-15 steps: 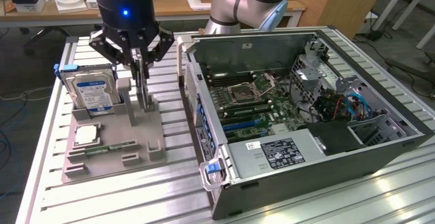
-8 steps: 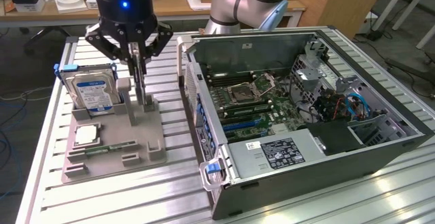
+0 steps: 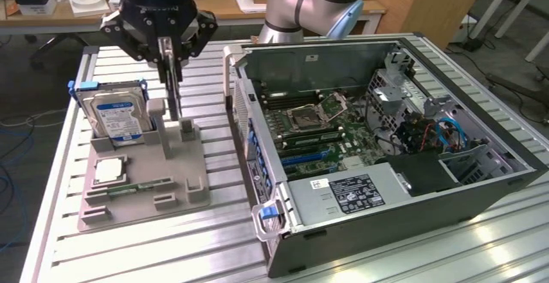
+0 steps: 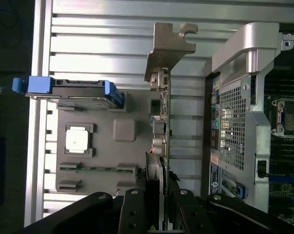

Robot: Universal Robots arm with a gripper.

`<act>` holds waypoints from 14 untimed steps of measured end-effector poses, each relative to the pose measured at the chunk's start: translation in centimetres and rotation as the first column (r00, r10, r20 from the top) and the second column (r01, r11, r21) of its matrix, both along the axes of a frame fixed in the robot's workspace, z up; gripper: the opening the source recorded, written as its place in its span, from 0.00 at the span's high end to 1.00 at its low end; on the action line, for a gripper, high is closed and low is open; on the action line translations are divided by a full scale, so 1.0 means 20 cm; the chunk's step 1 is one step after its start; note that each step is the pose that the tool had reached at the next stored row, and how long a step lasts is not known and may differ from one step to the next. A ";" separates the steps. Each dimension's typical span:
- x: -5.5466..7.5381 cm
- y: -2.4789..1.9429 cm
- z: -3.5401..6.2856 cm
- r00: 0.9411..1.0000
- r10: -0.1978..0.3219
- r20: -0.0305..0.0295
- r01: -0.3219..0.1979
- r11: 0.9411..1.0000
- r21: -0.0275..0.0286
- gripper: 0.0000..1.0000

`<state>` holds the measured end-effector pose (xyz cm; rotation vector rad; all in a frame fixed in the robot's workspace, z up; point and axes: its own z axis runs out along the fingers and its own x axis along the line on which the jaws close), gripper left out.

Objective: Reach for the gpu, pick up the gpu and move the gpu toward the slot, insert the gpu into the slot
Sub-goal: 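Pick up the gpu and move the gpu toward the slot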

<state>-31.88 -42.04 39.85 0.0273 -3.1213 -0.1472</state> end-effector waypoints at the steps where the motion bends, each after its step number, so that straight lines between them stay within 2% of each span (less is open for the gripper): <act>1: 0.00 0.000 0.013 1.000 0.000 0.000 0.000 1.000 0.000 0.73; 8: 0.00 0.001 0.108 1.000 0.000 0.000 0.000 1.000 -0.001 0.73; 14: 0.01 0.001 0.109 1.000 -0.017 -0.001 0.017 1.000 -0.001 0.73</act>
